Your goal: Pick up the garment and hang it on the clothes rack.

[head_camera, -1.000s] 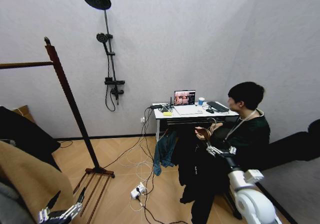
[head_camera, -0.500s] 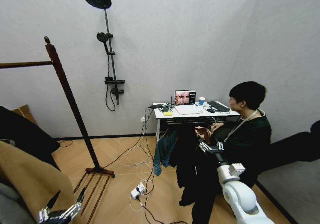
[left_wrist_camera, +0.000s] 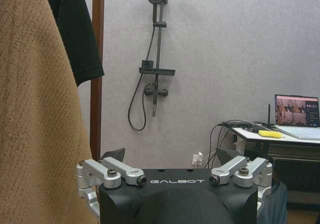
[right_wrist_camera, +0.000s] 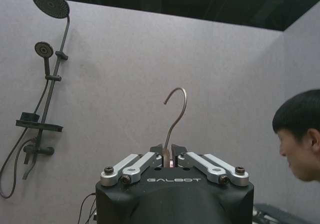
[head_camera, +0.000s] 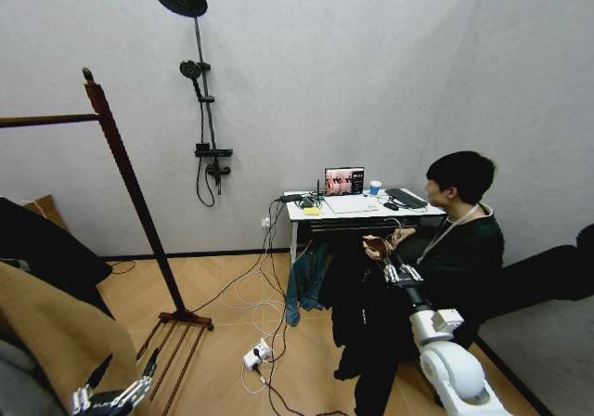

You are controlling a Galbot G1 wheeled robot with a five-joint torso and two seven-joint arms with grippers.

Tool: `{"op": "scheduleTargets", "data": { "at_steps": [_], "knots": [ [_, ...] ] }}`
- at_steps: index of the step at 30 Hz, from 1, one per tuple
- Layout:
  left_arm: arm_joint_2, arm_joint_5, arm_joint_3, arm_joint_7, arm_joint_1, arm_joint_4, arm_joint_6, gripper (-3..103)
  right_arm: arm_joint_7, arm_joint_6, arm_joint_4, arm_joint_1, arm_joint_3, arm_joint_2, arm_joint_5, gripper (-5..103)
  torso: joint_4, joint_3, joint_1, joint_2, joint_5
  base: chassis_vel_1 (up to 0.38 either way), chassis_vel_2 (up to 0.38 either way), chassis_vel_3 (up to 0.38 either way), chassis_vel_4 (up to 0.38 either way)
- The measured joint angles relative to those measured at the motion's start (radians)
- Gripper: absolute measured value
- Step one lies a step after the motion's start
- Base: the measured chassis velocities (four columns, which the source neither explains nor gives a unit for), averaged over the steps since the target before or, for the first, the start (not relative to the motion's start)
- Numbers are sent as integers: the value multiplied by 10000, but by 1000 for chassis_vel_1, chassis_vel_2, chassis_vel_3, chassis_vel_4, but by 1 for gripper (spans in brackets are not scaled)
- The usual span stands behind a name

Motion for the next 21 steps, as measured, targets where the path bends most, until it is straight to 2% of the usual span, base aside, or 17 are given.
{"op": "scheduleTargets", "data": {
  "at_steps": [2, 5, 9, 10, 12, 14, 15, 17, 18, 21],
  "knots": [
    [0, 0, 0, 0, 0, 0, 0, 100, -1, 99, 58, -32, 44, 1, -208, 12, 0, 0, 0, 0, 0, 0, 0, 0, 0],
    [0, 0, 0, 0, 0, 0, 1, 100, -4, 221, 174, -103, 99, 5, -367, 1, 1, 0, 0, 0, -1, 0, 0, 0, 0],
    [0, 0, 0, 0, 0, 0, 0, 100, -106, 289, 296, -326, 52, 53, -38, 0, 1, 0, 1, 0, 0, 0, 0, 0, 0],
    [0, 0, 0, 0, 0, 0, 1, 100, -115, 247, 419, -456, 0, 88, 241, 4, 0, 0, 0, 0, 0, 0, 0, 0, 0],
    [0, 0, 0, 0, 0, 0, 0, 100, -115, 206, 476, -529, -33, 113, 417, 4, 0, -1, 0, 0, -1, 0, 0, 0, 0],
    [0, 0, 0, 0, 0, 0, 0, 100, -104, 134, 477, -575, -49, 128, 604, 15, 1, 0, 0, 0, 0, 0, 0, 0, 0],
    [0, 0, 0, 0, 0, 0, 0, 100, -104, 134, 477, -575, -49, 128, 604, 15, 1, 0, 0, 0, 0, 0, 0, 0, 0],
    [0, 0, 0, 0, 0, 0, 0, 100, -37, 23, 387, -532, -25, 18, 795, 26, 1, 0, 0, 0, 0, 0, 0, 0, 0],
    [0, 0, 0, 0, 0, 0, 0, 100, -37, 23, 387, -532, -25, 18, 795, 26, 1, 0, 0, 0, 0, 0, 0, 0, 0],
    [0, 0, 0, -1, 0, 0, 0, 100, 64, -143, 214, -336, 15, -127, 955, 42, 1, 0, 0, 0, 0, 0, 0, 0, 0]
  ]
}}
